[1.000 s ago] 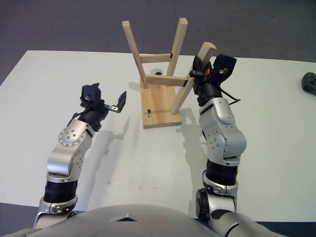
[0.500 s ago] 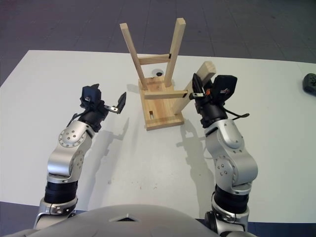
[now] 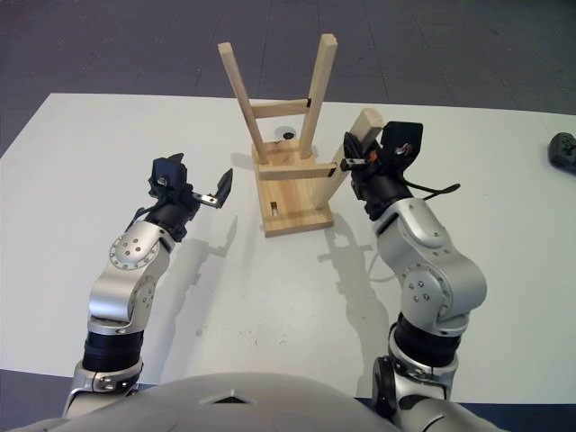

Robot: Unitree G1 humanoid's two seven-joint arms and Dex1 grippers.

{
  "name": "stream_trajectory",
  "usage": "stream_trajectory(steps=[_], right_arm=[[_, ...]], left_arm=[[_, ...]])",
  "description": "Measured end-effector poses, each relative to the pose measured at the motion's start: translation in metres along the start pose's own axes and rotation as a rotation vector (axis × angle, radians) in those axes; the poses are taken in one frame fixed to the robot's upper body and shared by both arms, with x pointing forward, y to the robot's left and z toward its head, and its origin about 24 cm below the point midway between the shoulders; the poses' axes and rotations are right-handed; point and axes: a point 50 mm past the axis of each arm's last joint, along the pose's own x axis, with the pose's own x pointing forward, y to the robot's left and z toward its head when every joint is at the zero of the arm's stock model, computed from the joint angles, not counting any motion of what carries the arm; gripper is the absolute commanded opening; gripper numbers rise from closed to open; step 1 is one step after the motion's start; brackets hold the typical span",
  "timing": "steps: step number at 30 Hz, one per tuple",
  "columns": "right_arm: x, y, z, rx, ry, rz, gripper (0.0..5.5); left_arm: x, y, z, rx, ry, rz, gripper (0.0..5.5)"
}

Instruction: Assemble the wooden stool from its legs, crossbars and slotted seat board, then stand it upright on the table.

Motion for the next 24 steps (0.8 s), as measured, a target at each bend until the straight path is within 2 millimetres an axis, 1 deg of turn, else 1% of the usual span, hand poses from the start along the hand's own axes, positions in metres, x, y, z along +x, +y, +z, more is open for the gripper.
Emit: stream_trajectory(steps=[6,11,12,13,14,15,18,20,21,24], right_arm=[[-0.001,0.001,0.000,0.003,-0.003,-0.006,1.02],[0.007,-0.001,0.002,0.020,0.005,-0.007,1.02],[0.009,-0.001,0.002,0.021,0.009,-0.003,1.31],[0.010,-0.001,0.002,0.022,0.009,0.001,1.48],[0.012,-0.003,-0.002,0.027,0.038,0.003,1.62],[0.014,-0.006,-0.016,0.043,0.108,0.000,1.81],[0.017,-0.008,-0.016,0.059,0.105,0.014,2.24],[0.021,-0.011,-0.008,0.061,0.072,0.028,2.59],[0.024,-0.012,0.000,0.067,0.040,0.039,2.69],[0.026,-0.012,0.026,0.086,-0.078,0.087,3.21]], left_arm=[[0.000,0.000,0.000,-0.002,0.000,0.001,5.40],[0.000,0.000,0.000,-0.001,0.000,0.000,5.40],[0.000,0.000,0.000,0.000,0.001,0.001,5.40],[0.000,0.000,0.000,0.000,0.001,0.001,5.40],[0.000,0.000,0.000,0.000,0.001,0.001,5.40],[0.000,0.000,0.000,0.001,0.000,0.002,5.40],[0.000,0.003,-0.001,0.002,0.005,0.012,5.40],[0.000,0.004,-0.002,0.001,0.008,0.014,5.40],[0.000,0.004,-0.002,0.001,0.009,0.015,5.40],[0.000,0.005,-0.005,-0.001,0.018,0.013,5.40]])
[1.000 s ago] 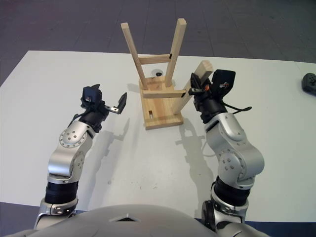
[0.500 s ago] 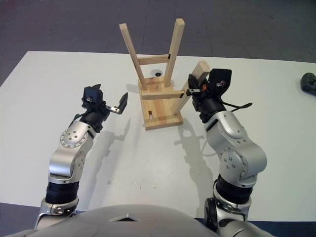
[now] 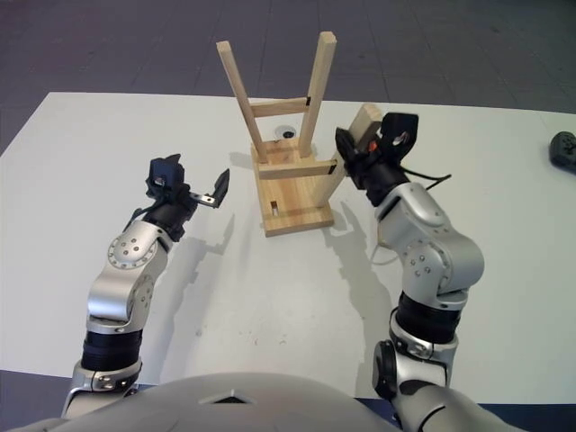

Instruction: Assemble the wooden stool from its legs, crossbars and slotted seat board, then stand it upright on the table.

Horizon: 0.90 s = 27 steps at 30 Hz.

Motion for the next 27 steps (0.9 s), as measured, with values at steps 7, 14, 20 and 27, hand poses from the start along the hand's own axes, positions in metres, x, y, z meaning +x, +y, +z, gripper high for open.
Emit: stream_trajectory(steps=[7,14,20,27], right_arm=[[0.007,0.006,0.049,0.090,-0.201,0.075,4.30],[0.016,0.021,0.110,0.096,-0.431,0.142,5.38],[0.029,0.012,0.101,0.005,-0.316,0.120,5.38],[0.014,0.011,0.034,-0.081,-0.038,0.204,5.38]], left_arm=[[0.000,0.001,-0.003,0.000,0.010,-0.004,5.40],[0.001,0.001,-0.003,-0.002,0.007,-0.005,5.40],[0.001,0.001,-0.002,-0.003,0.001,-0.002,5.40],[0.001,-0.002,-0.002,-0.010,-0.003,0.004,5.40]])
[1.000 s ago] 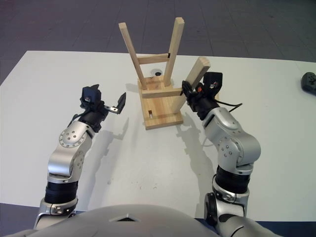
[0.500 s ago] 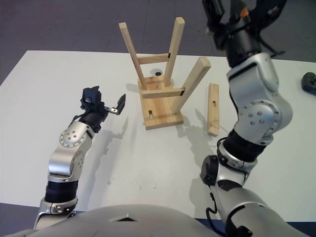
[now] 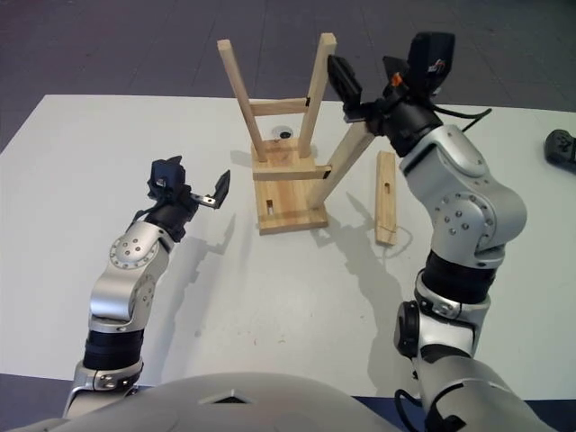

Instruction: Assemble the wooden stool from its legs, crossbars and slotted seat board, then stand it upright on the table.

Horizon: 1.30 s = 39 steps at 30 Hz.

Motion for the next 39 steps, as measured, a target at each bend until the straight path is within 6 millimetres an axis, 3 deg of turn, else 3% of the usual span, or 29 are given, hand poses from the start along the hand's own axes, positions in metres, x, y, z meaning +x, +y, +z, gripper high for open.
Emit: stream_trajectory(steps=[4,9,12,15,17,22,25,31,39], right_arm=[[-0.002,0.005,-0.003,0.071,-0.031,0.018,5.38],[-0.005,0.003,-0.002,0.289,-0.168,-0.031,5.38],[-0.015,-0.012,0.018,0.354,-0.289,-0.111,5.38],[-0.039,-0.032,0.035,0.224,-0.329,-0.229,5.38],[-0.055,-0.047,0.020,0.119,-0.210,-0.327,5.38],[-0.087,-0.067,-0.078,0.127,0.273,-0.484,5.38],[-0.101,-0.069,-0.115,0.102,0.464,-0.543,5.38],[-0.103,-0.061,-0.138,0.029,0.635,-0.565,4.51],[-0.104,-0.067,-0.138,-0.103,0.654,-0.624,3.17]], left_arm=[[-0.002,-0.003,-0.002,-0.009,0.003,-0.003,5.40],[-0.003,-0.004,-0.002,-0.009,0.002,-0.005,5.40],[-0.003,-0.002,-0.001,-0.009,0.000,0.002,5.40],[-0.006,0.013,0.004,-0.014,-0.021,0.081,5.40],[-0.007,0.027,0.010,-0.015,-0.045,0.155,5.40],[-0.006,0.040,0.020,-0.026,-0.085,0.232,5.40],[-0.006,0.040,0.019,-0.026,-0.080,0.232,5.40],[-0.005,0.036,0.016,-0.026,-0.068,0.218,5.40],[-0.005,0.033,0.013,-0.021,-0.055,0.213,5.40]])
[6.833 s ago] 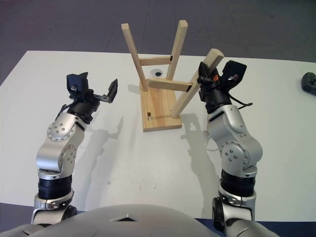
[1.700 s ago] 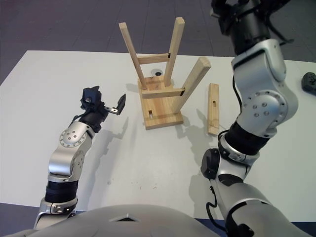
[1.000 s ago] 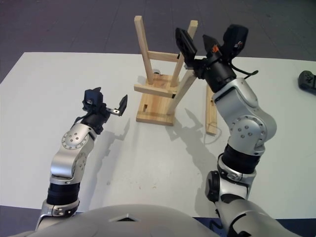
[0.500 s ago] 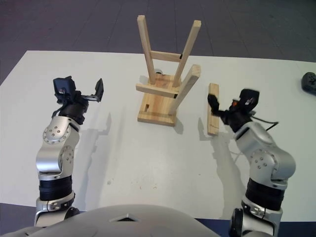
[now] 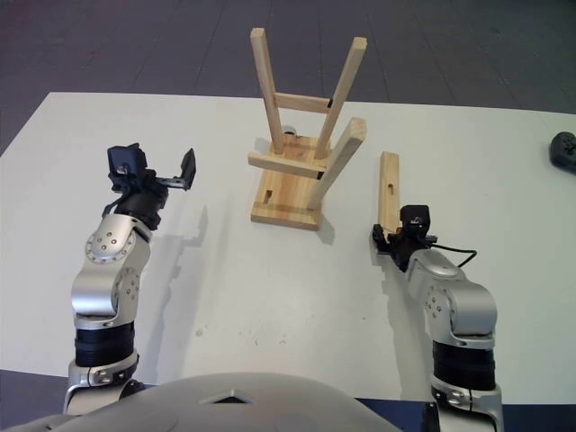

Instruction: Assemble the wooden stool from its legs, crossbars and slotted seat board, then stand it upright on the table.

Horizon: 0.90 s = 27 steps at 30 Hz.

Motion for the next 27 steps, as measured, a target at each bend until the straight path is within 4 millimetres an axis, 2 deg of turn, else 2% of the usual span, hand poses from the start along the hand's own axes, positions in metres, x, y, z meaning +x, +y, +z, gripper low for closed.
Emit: stream_trajectory(steps=[7,11,13,15,17,20,23,27], right_arm=[[0.006,0.000,0.001,-0.033,-0.024,-0.008,2.10],[0.007,-0.001,0.004,-0.036,-0.061,-0.006,2.10],[0.007,-0.001,0.018,-0.032,-0.151,0.004,2.10],[0.003,-0.005,0.053,-0.048,-0.346,-0.013,2.10],[-0.011,-0.009,0.102,-0.108,-0.595,-0.029,2.10],[-0.037,0.001,0.151,-0.207,-0.874,0.038,2.10],[-0.056,0.025,0.169,-0.297,-1.015,0.219,2.10],[-0.085,0.054,0.183,-0.349,-1.136,0.481,2.10]], left_arm=[[0.000,-0.004,-0.002,0.007,0.009,-0.018,5.40],[0.000,-0.002,-0.001,-0.002,0.009,-0.014,5.40],[0.004,0.004,0.006,-0.039,-0.003,0.000,5.40],[0.014,0.015,0.026,-0.130,-0.041,0.013,5.40],[0.027,0.019,0.060,-0.259,-0.111,-0.034,5.40],[0.039,0.013,0.115,-0.448,-0.215,-0.205,5.40],[0.041,-0.001,0.155,-0.626,-0.274,-0.428,5.40],[0.034,-0.025,0.180,-0.843,-0.268,-0.686,5.40]])
